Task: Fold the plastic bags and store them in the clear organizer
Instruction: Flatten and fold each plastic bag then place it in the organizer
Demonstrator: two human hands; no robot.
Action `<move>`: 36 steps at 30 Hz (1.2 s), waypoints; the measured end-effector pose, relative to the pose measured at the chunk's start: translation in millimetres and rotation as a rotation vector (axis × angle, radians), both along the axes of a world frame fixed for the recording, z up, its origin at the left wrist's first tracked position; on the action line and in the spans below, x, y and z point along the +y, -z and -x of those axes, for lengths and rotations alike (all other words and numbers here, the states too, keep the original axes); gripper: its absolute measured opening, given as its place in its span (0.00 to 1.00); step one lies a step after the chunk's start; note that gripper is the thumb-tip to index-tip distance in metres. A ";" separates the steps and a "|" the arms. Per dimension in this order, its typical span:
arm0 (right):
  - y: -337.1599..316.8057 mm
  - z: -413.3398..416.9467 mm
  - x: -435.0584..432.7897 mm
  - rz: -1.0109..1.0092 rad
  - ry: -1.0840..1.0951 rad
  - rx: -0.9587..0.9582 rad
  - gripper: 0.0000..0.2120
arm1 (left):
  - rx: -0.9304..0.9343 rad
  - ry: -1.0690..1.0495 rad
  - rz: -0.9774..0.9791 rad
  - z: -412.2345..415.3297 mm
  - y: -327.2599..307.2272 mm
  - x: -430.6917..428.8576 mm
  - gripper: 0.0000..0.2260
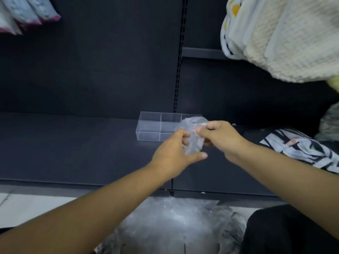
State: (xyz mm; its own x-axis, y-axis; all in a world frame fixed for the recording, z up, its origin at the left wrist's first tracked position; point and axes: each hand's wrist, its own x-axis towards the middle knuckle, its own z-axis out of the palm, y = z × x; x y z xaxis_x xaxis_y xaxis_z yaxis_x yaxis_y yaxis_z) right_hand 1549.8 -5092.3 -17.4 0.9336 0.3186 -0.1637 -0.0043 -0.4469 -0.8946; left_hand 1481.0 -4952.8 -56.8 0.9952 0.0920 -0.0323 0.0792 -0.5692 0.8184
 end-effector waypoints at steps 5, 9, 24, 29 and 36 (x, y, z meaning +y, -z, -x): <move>-5.3 -45.2 -14.0 0.014 -0.135 0.109 0.12 | 0.213 -0.062 -0.146 -25.5 -0.2 55.0 0.39; 10.0 -78.6 -10.3 -0.151 -0.150 0.228 0.15 | 0.219 0.021 -0.034 -59.9 7.5 72.6 0.45; 149.1 -111.5 -19.1 -0.161 0.200 -0.150 0.13 | 0.260 -0.083 0.485 -77.6 112.9 93.9 0.07; 173.3 -102.9 -26.6 0.031 0.202 -0.308 0.13 | 0.437 -0.051 0.533 -63.1 130.4 113.5 0.08; 176.9 -96.8 7.2 0.046 -0.117 -0.203 0.20 | 0.402 -0.066 0.228 -79.6 120.7 125.0 0.17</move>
